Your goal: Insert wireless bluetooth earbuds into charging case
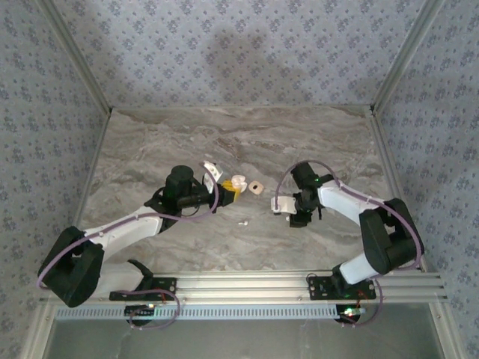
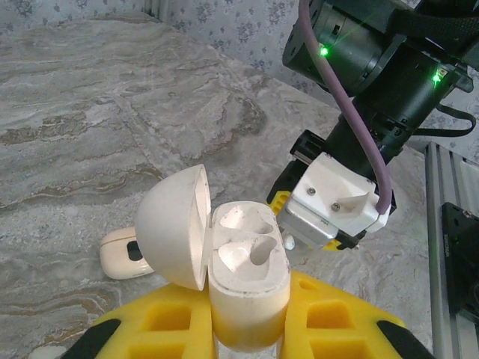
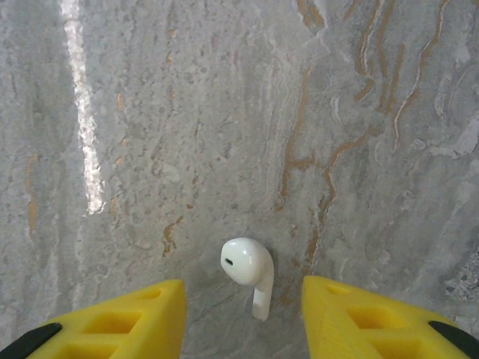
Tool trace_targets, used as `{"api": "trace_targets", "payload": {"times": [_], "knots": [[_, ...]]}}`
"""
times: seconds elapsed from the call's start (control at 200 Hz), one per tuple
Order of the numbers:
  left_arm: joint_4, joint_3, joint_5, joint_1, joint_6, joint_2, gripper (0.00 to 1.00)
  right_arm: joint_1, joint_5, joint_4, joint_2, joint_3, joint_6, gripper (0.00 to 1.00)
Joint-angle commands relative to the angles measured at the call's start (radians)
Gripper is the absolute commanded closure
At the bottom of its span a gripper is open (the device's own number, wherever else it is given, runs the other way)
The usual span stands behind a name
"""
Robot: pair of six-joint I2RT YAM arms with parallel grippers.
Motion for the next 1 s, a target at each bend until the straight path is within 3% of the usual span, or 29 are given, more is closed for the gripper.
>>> {"api": "trace_targets", "payload": {"times": [0.0, 0.71, 0.994], "knots": [[0.024, -0.001, -0.005, 0.005, -0.006, -0.029, 0.83, -0.002, -0.024, -0.014, 0.026, 0.042, -0.033, 0.54], [0.015, -0.021, -0.011, 0.020, -0.002, -0.051, 0.83, 0.007, -0.018, -0.082, 0.128, 0.099, -0.013, 0.60], [0.011, -0.023, -0.011, 0.021, -0.001, -0.054, 0.83, 0.010, -0.023, -0.085, 0.134, 0.100, -0.007, 0.70]]}}
